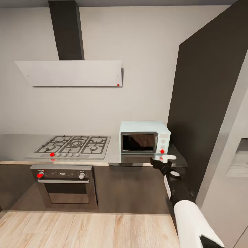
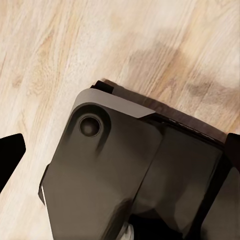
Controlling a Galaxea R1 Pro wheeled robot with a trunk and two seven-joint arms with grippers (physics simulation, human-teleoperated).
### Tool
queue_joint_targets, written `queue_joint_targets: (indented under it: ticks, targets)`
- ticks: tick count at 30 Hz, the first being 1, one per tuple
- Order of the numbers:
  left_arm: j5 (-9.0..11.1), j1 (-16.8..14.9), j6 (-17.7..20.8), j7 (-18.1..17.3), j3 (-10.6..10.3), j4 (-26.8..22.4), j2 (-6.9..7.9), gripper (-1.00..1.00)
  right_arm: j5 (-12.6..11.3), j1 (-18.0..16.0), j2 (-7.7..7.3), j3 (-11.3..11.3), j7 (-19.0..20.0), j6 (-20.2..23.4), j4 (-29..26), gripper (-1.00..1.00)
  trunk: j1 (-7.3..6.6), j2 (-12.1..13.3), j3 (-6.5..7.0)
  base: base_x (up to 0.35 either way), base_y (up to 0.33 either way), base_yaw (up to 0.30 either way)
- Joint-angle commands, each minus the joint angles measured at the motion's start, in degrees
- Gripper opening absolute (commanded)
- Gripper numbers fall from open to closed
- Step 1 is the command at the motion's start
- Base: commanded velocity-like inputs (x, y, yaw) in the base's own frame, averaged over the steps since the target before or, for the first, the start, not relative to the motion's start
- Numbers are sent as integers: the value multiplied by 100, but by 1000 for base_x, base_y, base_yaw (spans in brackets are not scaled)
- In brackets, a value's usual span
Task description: In the kitchen, take the popcorn bag from the countertop, put it into the microwave, and heat it until the popcorn is cooked so the cooked popcorn ends up inside the bag.
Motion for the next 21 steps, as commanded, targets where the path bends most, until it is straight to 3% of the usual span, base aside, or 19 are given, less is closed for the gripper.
queue_joint_targets:
  ticks: [1, 9, 13, 21]
  targets:
    - [47, -1, -8, 20, -48, -1, -1, 100, 75, -21, 9, -43, -88, -104, 79, 100, 2, -4, -3, 0, 0, 0]
    - [45, -1, -9, 13, -52, -7, -1, 100, 58, -28, -161, -44, -187, -177, 191, 100, 2, -4, -3, 0, 0, 0]
    - [43, -1, -9, 11, -49, -5, -17, 100, 54, -27, -167, -44, -193, -188, 199, 100, 2, -4, -3, 1, 0, 0]
    - [-14, -1, -12, 11, -48, -5, -9, 100, 54, -27, -317, -44, -196, -146, 206, 100, 2, -4, -3, 175, -159, 0]
